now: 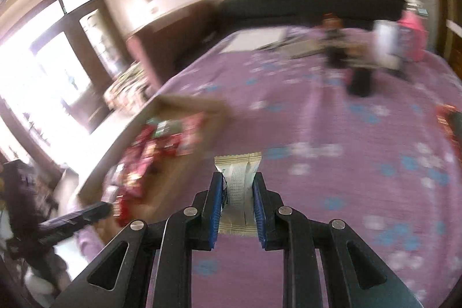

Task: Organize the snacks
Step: 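Carry both snacks over the box and open both tools to drop them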

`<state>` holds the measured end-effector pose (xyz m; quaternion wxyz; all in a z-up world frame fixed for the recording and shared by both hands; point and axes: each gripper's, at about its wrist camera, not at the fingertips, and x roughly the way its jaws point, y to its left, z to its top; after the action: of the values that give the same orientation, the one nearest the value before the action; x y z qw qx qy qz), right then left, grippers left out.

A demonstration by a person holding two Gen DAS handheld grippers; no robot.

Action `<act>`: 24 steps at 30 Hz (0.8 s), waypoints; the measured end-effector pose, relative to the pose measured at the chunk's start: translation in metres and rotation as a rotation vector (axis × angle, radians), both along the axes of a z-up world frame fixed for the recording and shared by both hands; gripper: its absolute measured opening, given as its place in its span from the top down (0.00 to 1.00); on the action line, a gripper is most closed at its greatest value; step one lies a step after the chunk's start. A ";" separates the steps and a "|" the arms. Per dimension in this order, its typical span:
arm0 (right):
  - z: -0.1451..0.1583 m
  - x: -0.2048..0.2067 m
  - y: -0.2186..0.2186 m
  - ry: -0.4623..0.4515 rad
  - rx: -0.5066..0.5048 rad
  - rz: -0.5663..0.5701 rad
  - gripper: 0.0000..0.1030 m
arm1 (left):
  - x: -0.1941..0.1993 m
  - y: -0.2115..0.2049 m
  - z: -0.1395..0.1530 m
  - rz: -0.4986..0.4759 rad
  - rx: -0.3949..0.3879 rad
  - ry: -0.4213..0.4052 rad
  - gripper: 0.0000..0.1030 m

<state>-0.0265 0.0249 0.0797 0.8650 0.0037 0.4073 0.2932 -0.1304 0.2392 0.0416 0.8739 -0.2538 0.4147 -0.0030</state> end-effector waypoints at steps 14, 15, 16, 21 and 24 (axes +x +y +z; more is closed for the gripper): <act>-0.038 0.015 0.125 0.077 -0.100 0.170 0.80 | 0.018 -0.006 -0.014 -0.033 0.014 0.013 0.72; -0.042 0.017 0.128 0.082 -0.110 0.172 0.80 | 0.018 -0.006 -0.014 -0.033 0.017 0.014 0.72; -0.045 0.019 0.130 0.085 -0.116 0.171 0.80 | 0.018 -0.006 -0.014 -0.033 0.018 0.014 0.71; -0.054 0.025 0.133 0.097 -0.133 0.165 0.80 | 0.020 -0.008 -0.014 -0.050 0.022 0.022 0.65; -0.056 0.026 0.134 0.094 -0.129 0.164 0.77 | 0.021 -0.011 -0.012 -0.067 0.008 0.014 0.50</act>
<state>-0.0008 0.1585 0.0239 0.8164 -0.0716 0.4644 0.3357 -0.1093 0.2284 0.0291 0.8714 -0.2361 0.4290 -0.0288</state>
